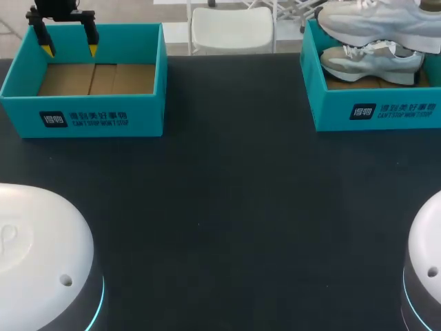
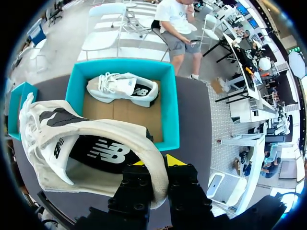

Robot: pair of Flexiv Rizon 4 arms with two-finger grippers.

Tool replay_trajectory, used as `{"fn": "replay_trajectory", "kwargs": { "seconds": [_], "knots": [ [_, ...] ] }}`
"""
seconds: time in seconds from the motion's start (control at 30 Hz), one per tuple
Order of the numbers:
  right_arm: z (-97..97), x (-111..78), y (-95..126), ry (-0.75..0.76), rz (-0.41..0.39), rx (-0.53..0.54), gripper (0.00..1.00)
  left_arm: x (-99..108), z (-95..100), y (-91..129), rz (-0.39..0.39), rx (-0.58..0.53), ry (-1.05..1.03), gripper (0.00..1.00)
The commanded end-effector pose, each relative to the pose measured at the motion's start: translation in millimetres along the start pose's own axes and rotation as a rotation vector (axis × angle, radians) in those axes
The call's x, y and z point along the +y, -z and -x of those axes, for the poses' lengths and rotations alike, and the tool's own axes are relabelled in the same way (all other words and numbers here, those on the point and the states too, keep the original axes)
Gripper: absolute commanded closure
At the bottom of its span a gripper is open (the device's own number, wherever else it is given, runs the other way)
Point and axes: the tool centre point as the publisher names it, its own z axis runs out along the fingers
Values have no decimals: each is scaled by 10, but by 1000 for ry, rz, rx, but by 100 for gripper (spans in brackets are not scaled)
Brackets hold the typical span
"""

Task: Take the shoe out of the shoebox, open the shoe tongue, remove and reinsert the insole, then place the shoe into the shoebox

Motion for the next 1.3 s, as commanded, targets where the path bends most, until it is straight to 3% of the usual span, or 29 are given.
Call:
{"fn": "replay_trajectory", "kwargs": {
  "seconds": [0.03,0.5,0.87,1.3],
  "knots": [
    [10,13,15,0,-2,2,100,-1,2,2,0,0,0,0],
    [10,13,15,0,-2,2,100,-1,2,2,0,0,0,0],
    [-412,-651,578,-50,32,-58,100,-1,2,2,0,0,0,0],
    [-1330,-1713,760,-107,-11,-78,100,-1,2,2,0,0,0,0]
  ]
}}
